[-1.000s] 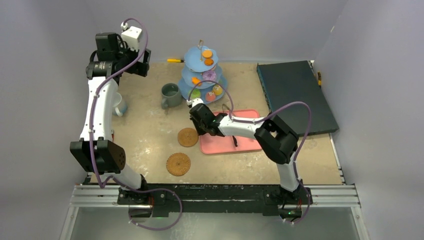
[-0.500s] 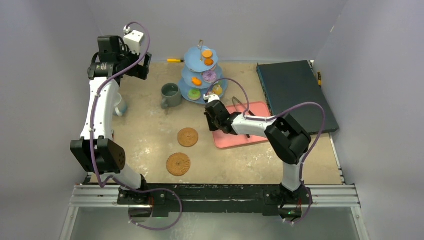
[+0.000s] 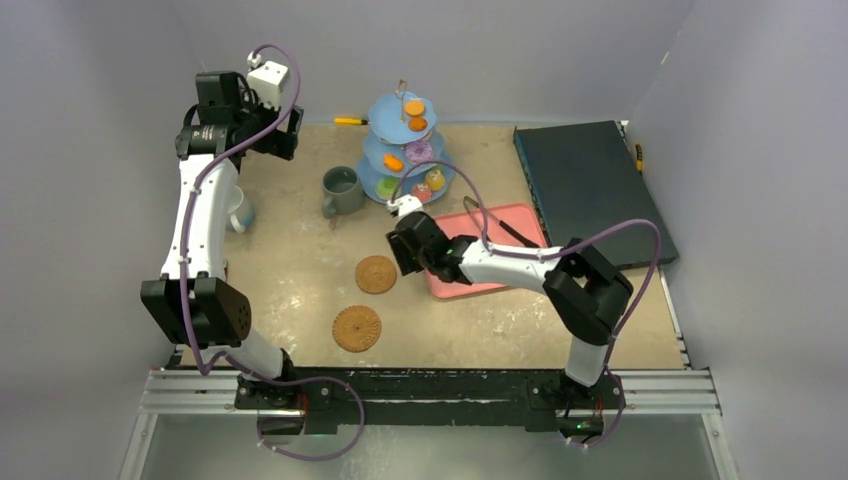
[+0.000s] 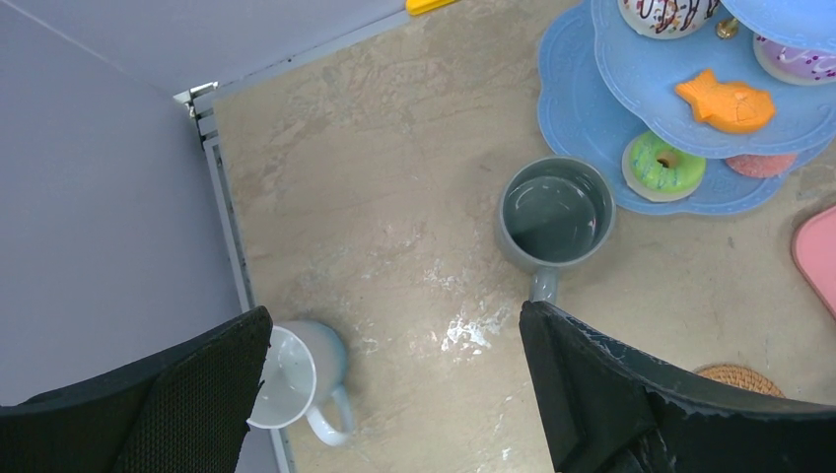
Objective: Serve the afternoon tea
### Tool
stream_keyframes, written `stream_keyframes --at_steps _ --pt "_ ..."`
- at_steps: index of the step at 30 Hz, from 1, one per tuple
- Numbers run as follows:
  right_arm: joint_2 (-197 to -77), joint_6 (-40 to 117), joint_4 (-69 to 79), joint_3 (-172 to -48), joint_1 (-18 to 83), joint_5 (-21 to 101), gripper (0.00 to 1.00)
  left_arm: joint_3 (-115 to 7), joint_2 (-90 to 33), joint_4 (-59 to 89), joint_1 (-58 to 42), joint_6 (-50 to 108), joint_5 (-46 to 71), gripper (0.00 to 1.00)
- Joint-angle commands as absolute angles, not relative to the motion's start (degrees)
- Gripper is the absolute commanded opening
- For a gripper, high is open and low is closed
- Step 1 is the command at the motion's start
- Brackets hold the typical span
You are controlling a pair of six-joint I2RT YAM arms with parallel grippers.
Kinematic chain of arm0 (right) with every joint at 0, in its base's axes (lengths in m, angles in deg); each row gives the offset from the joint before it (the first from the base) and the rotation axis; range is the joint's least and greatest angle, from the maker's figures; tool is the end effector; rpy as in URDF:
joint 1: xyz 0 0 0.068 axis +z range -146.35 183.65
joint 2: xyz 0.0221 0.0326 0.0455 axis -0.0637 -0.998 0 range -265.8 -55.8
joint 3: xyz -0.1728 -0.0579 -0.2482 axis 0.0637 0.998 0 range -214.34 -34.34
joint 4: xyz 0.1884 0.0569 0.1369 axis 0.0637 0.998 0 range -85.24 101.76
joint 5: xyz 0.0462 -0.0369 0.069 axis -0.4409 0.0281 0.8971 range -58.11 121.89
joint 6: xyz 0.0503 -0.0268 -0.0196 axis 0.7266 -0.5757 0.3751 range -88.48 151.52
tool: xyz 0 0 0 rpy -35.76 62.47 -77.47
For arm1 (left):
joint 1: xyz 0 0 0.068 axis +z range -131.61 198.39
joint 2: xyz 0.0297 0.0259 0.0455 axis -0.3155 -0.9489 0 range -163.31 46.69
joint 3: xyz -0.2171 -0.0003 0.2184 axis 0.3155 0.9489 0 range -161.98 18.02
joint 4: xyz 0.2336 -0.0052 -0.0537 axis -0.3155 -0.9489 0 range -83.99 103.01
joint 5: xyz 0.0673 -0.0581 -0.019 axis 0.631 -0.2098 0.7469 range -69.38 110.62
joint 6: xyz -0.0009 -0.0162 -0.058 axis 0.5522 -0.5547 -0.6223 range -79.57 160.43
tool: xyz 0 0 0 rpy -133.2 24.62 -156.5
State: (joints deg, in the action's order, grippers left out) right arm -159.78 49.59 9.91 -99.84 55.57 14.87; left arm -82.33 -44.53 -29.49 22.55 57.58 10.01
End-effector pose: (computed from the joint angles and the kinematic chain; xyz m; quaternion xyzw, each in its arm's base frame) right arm 0.2494 0.2973 0.2332 -0.2089 0.8867 0.1119 0.3969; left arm 0.3339 0.0161 0.4432 0.1427 0.8660 0.0073 0.4792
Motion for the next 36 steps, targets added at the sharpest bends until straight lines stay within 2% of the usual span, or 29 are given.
stream_keyframes --at_steps 1,7,13,22,30,36 --pt "-157.05 46.44 6.47 -102.5 62.75 19.22 0.54 -82.42 -43.84 -29.15 23.22 57.97 10.22 0.97" --pt "-154.51 42.99 -0.33 -96.74 69.6 26.7 0.41 -83.11 -44.09 -29.47 23.18 58.12 10.4 0.97" --pt "-153.71 40.62 -7.64 -91.43 72.07 35.2 0.34 -82.57 -44.68 -29.84 23.22 57.46 10.58 0.97" --pt "-161.1 35.12 -6.93 -93.71 73.15 41.3 0.22 -83.6 -45.13 -30.7 23.23 57.75 12.0 0.97" --pt "-167.46 34.64 -8.1 -96.3 74.33 38.47 0.22 -84.17 -45.42 -31.9 23.22 57.68 13.52 0.97" --pt "-173.94 37.23 -8.86 -102.86 74.3 34.83 0.2 -84.38 -43.75 -32.77 23.22 57.55 13.74 0.97"
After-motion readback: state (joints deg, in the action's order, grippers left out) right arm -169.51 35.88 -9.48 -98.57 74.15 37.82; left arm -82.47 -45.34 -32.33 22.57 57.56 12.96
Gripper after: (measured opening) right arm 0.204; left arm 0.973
